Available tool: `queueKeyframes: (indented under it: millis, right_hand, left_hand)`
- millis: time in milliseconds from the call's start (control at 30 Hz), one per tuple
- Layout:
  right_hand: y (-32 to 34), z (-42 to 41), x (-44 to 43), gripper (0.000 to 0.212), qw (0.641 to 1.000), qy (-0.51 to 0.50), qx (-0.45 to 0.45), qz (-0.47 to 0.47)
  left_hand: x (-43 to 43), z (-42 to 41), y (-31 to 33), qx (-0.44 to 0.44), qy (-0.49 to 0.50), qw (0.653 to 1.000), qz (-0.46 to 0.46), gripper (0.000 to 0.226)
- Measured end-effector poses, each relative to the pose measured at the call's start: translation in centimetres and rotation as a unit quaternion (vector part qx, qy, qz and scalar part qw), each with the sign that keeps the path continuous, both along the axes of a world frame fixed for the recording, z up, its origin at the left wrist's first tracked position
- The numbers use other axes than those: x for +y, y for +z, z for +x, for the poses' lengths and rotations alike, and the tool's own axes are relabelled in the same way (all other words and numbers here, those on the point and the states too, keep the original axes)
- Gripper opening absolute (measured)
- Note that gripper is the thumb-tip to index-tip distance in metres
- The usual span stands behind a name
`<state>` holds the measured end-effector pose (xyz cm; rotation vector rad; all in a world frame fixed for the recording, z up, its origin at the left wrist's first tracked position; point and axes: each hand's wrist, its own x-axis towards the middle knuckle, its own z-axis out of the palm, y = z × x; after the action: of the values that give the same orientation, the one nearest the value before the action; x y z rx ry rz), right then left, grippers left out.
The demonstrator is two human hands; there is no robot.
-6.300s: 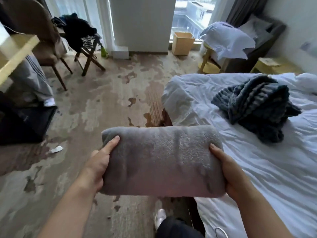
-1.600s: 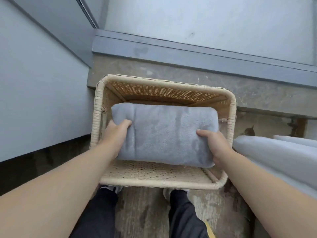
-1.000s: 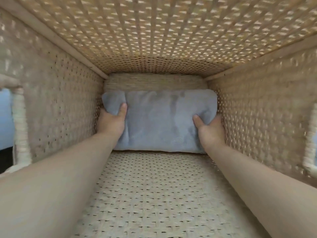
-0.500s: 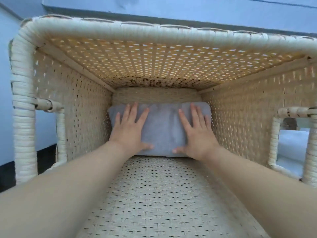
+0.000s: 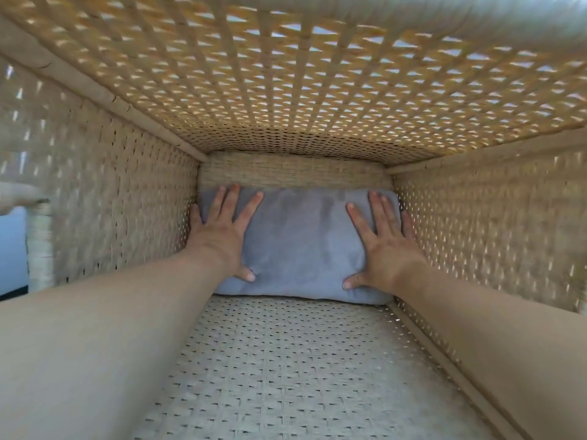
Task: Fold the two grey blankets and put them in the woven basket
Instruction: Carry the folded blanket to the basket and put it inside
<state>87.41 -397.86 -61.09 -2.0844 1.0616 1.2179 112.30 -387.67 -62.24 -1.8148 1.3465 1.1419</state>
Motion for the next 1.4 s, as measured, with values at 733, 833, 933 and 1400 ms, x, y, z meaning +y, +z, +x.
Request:
queueKeyframes:
  millis: [733, 833, 933, 1400]
  right_hand:
    - [-2.5, 3.0, -1.0, 0.144, 0.988, 0.078, 0.129, 0.026]
    - [-3.0, 3.3, -0.9, 0.144, 0.987, 0.071, 0.140, 0.023]
    - [-3.5, 3.6, -0.7, 0.146, 0.985, 0.066, 0.159, 0.009]
    - [9.7, 5.4, 4.4, 0.070, 0.987, -0.091, 0.107, -0.077]
  left_hand:
    - [-0.1, -0.7, -3.2, -0.019, 0.023, 0.999, 0.014, 0.156]
    - [0.0, -0.8, -3.9, -0.024, 0.019, 0.999, 0.015, 0.157]
    - [0.0, -0.8, -4.2, -0.034, 0.016, 0.999, 0.017, 0.158]
    - [2.8, -4.1, 11.3, -0.074, -0.065, 0.994, -0.037, 0.086]
